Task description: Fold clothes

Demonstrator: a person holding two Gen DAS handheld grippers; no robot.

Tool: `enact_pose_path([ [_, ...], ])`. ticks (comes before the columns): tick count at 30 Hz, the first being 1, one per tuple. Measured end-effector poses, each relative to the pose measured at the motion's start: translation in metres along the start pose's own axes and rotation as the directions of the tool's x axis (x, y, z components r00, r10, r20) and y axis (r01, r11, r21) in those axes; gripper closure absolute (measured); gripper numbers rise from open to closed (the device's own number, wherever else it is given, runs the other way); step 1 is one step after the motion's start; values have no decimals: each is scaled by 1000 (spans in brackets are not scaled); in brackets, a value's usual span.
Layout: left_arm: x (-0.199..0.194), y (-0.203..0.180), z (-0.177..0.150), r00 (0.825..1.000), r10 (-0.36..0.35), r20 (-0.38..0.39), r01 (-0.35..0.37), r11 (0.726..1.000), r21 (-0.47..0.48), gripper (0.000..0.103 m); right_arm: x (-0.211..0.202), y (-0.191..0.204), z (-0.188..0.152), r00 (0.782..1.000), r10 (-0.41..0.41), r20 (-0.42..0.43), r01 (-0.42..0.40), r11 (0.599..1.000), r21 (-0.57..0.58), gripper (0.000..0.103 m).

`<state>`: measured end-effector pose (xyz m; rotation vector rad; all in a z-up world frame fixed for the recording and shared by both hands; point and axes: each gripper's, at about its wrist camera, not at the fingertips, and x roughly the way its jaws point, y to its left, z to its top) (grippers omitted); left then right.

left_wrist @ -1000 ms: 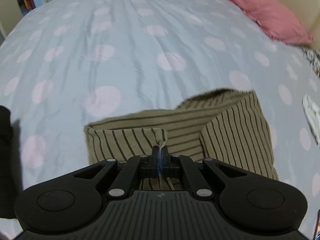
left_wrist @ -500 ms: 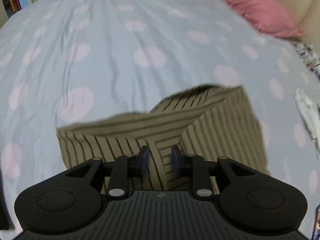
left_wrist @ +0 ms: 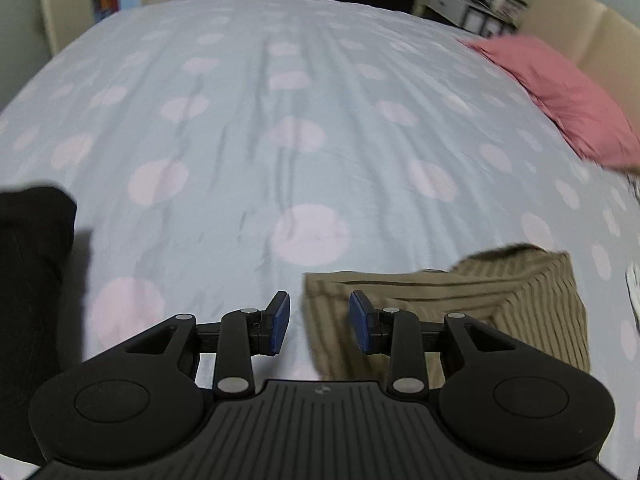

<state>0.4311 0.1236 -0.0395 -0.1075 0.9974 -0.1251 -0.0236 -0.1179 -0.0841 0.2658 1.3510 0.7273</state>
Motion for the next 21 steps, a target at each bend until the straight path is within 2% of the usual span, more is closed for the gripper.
enact_pose_path([
  [3, 18, 9, -5, 998, -51, -24, 50, 998, -34, 74, 6, -2, 4, 1000, -11, -16, 11, 1000, 2, 71],
  [6, 31, 16, -8, 994, -110, -28, 108, 992, -63, 90, 16, -6, 8, 998, -30, -53, 30, 999, 11, 72],
  [7, 34, 18, -7, 990, -140, -23, 138, 987, -82, 98, 21, -8, 8, 997, -40, -72, 42, 999, 18, 76],
  [8, 37, 20, -6, 988, -155, -25, 152, 984, -93, 102, 24, -10, 9, 995, -47, -88, 49, 999, 21, 90],
  [9, 40, 22, -5, 987, -160, -32, 156, 983, -97, 102, 27, -12, 9, 993, -52, -102, 55, 998, 23, 96],
  [14, 46, 19, 4, 988, -153, -35, 152, 988, -31, 103, 37, -17, 12, 987, -59, -151, 62, 998, 13, 99],
  [19, 51, 28, 15, 992, -128, -4, 128, 991, -44, 103, 40, -22, 14, 984, -51, -173, 56, 998, 27, 99],
  [21, 56, 25, 15, 993, -122, -5, 122, 992, -17, 103, 40, -23, 14, 983, -50, -176, 56, 998, 27, 99],
])
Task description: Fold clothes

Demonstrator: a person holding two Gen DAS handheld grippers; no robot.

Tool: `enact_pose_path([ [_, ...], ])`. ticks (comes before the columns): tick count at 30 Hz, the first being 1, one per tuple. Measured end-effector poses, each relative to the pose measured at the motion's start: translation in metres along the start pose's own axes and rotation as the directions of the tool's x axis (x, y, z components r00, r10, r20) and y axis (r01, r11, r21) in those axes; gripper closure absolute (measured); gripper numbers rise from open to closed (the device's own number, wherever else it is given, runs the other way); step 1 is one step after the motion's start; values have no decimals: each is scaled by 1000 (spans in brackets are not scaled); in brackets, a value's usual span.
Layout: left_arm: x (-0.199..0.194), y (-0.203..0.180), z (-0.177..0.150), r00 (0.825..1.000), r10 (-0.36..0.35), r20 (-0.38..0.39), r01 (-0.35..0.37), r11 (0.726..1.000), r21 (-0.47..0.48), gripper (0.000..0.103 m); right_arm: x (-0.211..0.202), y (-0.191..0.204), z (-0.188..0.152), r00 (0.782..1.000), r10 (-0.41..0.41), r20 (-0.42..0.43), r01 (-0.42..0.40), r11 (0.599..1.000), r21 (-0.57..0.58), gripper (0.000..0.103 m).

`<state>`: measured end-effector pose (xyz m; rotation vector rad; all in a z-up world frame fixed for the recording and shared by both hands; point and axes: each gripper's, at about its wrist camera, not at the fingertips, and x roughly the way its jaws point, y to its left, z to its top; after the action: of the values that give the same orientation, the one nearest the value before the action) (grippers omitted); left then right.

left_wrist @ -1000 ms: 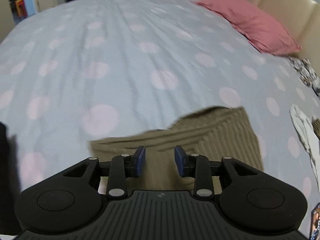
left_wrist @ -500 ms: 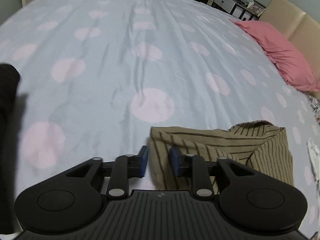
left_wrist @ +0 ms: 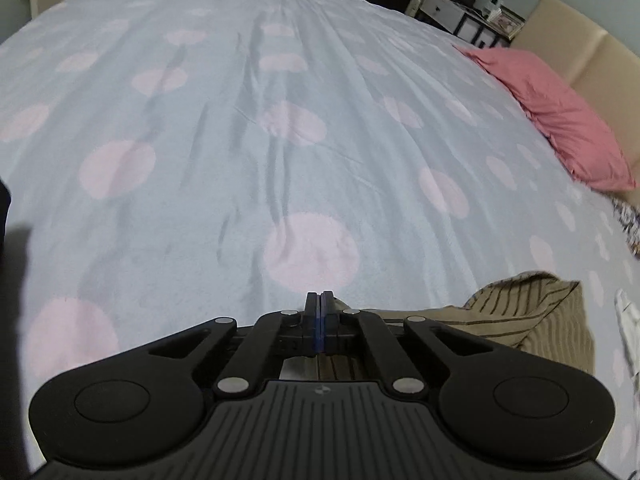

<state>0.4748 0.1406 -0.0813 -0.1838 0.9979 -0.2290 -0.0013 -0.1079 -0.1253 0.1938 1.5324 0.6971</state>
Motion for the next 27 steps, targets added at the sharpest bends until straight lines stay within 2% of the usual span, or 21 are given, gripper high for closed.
enact_pose_path([
  [2, 1, 0, 1, 1000, -10, 9, 10, 1000, -11, 103, -1, -1, 0, 1000, 1, -1, -1, 1000, 3, 99],
  [7, -11, 6, 6, 997, 17, 81, -12, 998, -63, 103, -3, -1, -3, 1000, -6, 5, 6, 1000, 1, 99],
  [16, -67, -16, -6, 996, -5, 87, 3, 1000, 15, 103, -13, 7, -15, 997, -48, 53, 50, 998, -45, 97],
  [21, -112, -30, -43, 999, 6, 45, -9, 999, 53, 103, -23, 11, -30, 993, -66, 102, 74, 994, -75, 91],
  [23, -132, -37, -65, 1000, 10, 21, -12, 997, 71, 103, -27, 13, -37, 990, -64, 122, 75, 994, -85, 79],
  [27, -173, -50, -116, 1000, 0, -21, 2, 997, 79, 103, -33, 13, -49, 984, -69, 166, 86, 991, -98, 76],
])
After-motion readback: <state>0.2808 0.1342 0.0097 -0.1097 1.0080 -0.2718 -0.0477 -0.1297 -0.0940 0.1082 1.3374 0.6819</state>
